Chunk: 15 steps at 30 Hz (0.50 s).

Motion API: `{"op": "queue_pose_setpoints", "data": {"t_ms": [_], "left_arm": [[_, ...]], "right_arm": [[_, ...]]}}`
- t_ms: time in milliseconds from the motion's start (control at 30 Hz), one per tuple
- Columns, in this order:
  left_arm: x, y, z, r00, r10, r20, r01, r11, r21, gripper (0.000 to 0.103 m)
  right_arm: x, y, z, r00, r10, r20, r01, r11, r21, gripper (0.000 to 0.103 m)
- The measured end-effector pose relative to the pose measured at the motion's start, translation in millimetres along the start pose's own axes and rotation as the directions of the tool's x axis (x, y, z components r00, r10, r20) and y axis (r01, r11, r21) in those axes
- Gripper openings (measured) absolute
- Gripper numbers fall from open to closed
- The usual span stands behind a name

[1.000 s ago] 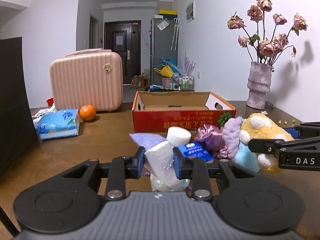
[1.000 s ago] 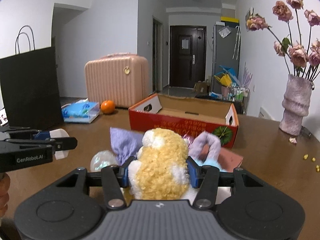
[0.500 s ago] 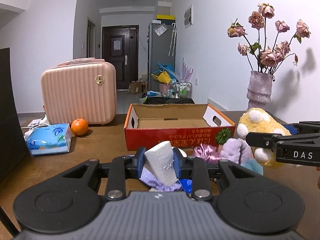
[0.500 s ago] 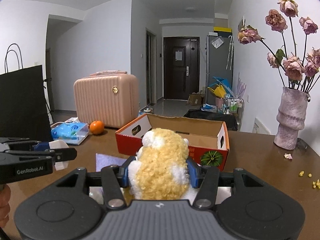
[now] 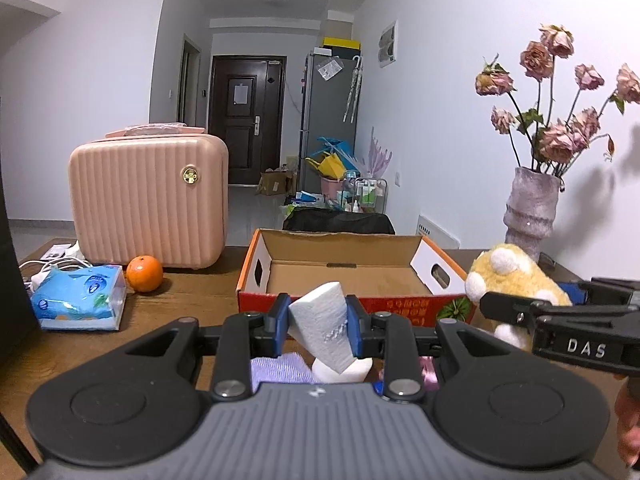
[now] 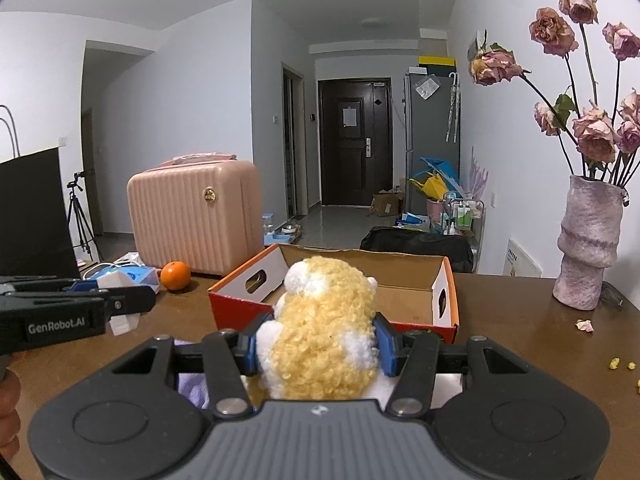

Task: Organize soft objects
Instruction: 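Carry the foam wedge and plush sheep toward the red-printed cardboard box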

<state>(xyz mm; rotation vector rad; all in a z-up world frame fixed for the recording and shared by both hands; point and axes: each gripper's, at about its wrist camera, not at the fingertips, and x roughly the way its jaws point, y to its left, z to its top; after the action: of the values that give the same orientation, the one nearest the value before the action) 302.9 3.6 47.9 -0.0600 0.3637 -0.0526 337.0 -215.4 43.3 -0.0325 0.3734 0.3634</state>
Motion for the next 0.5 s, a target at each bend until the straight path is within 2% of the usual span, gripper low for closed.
{"op": "queue_pose_setpoints", "data": {"t_ms": [267,500], "left_arm": [[29.5,2.9,14.0,1.0,0.0,0.01,0.0,0.999,-0.039,0.03],[57.9,4.2,23.7,1.0,-0.012,-0.01,0.011,0.999,-0.051,0.03]], "right_arm": [[26.9,-9.7,6.8,1.0,-0.007,0.016,0.007,1.0,0.018,0.052],[43.8,-15.7,15.1,1.0,-0.016,0.021,0.016,1.0,0.022,0.052]]}}
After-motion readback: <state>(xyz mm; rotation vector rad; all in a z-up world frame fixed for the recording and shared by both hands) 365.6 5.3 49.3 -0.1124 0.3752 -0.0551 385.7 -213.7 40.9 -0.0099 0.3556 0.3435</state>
